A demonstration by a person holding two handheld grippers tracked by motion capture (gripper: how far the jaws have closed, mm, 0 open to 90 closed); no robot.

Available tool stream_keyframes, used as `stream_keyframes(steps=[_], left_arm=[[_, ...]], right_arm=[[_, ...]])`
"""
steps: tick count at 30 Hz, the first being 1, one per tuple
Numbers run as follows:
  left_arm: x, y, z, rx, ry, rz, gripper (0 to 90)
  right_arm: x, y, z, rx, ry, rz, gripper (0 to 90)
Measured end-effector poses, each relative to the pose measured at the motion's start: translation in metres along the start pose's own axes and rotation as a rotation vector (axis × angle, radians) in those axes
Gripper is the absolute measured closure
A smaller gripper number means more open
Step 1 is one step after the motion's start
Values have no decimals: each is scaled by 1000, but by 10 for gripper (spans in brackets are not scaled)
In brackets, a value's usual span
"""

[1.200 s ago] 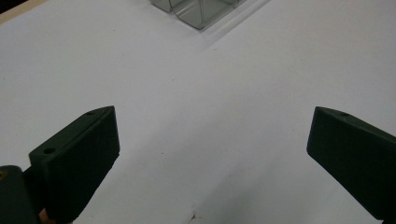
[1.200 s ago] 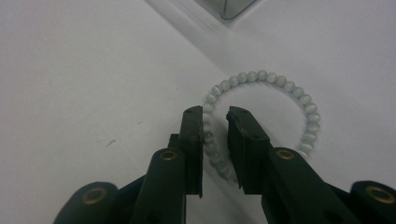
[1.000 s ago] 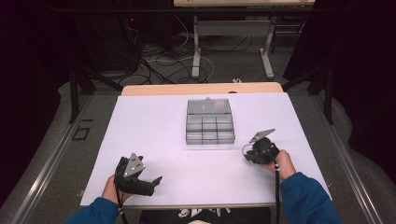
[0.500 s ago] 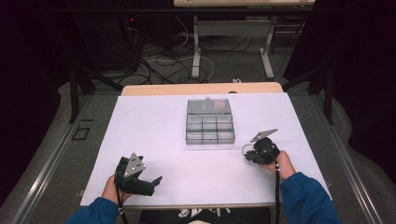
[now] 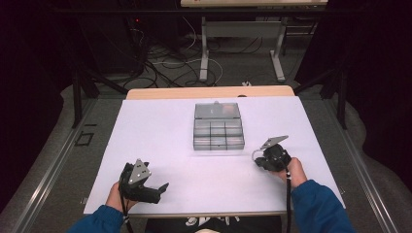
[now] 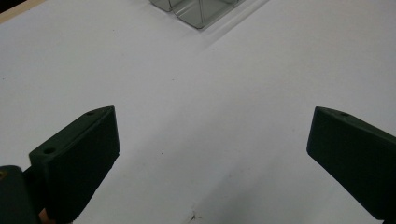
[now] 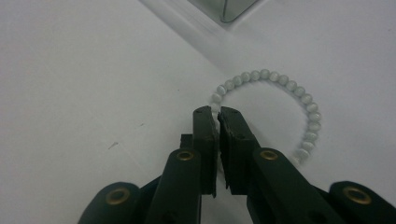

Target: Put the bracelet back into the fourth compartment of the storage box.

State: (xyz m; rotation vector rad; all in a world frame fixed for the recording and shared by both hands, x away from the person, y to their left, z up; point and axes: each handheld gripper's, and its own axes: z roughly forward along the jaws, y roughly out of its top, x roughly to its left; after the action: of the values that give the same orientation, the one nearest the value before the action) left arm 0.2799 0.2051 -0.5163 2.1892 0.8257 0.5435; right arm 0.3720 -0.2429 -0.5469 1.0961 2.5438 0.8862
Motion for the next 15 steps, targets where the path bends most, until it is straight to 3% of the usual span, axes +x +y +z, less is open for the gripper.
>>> stream_keyframes(steps=[4,5,6,9,15], left_arm=[[0,0,0,-2,1,3,24],[0,0,0,2,-1,4,24],[0,0,0,1,0,6,24],[0,0,0,2,-1,4,24],[0,0,0,3,0,12,24]], right_arm=[[0,2,-9,-49,-25,7,900],[-1,3,-12,-42,-29,-14,900],[0,3,-12,-60,-30,3,900],[-1,2,-11,-51,-38,-1,900],[-1,0,-5,-27,-5,14,866]])
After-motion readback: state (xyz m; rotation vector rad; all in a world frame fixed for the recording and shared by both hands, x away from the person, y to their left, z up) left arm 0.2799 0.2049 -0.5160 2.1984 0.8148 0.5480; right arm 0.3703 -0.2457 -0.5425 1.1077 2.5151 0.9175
